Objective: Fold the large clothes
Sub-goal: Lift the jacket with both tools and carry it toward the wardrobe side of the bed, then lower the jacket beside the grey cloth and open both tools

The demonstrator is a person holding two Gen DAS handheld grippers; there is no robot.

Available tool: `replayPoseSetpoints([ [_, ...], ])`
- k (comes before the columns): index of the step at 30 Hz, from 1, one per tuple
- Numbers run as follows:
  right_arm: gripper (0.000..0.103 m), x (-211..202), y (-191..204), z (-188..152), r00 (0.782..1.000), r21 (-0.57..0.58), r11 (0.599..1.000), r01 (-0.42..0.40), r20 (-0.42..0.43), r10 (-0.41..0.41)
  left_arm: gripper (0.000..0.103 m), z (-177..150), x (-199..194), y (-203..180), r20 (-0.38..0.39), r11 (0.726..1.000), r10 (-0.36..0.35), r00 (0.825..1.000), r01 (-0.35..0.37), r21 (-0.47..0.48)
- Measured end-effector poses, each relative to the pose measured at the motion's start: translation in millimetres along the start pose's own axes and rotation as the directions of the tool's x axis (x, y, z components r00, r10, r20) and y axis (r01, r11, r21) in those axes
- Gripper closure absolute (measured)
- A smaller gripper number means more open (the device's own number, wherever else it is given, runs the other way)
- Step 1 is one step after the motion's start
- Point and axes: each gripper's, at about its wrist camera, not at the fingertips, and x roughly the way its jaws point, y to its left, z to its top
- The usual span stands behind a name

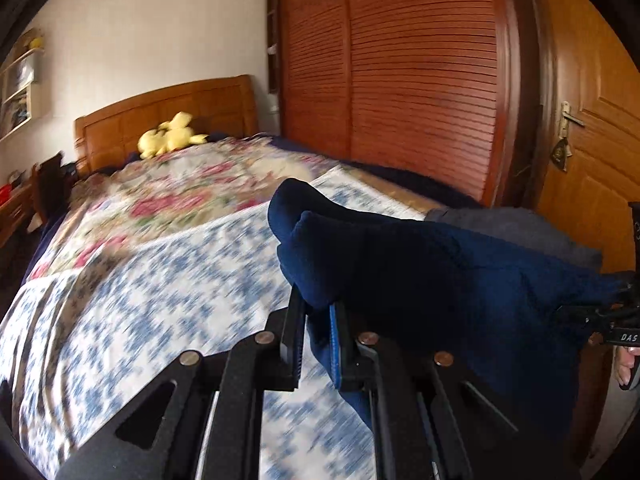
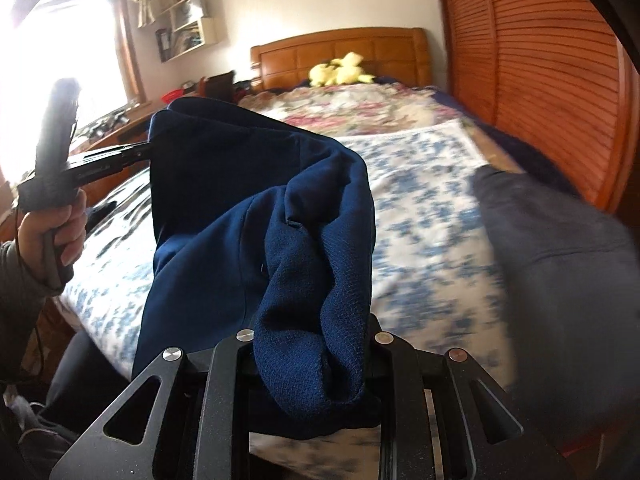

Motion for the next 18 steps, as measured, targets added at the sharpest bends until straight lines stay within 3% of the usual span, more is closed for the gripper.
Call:
replayPoseSetpoints([
  [8, 0.082, -70, -82, 31, 0.983, 0.03, 0.988, 0.151, 0.098, -0.153, 0.095, 83, 63, -95, 0.057, 0.991, -0.116, 0.992, 0.112, 0.074],
  [13, 0.082, -112, -137, 38, 0.952, 0.08, 0.961, 0.265, 0.135, -0.274, 0.094, 115, 100, -155, 0.062, 0.976, -0.182, 0.981, 0.172, 0.132],
  [18, 0.082, -135, -184, 22, 0.918, 0.148, 0.922, 0.357, 0.126, -0.376, 0.094, 129, 138, -214, 0.038, 0.956, -0.237, 0.971, 0.226, 0.186],
])
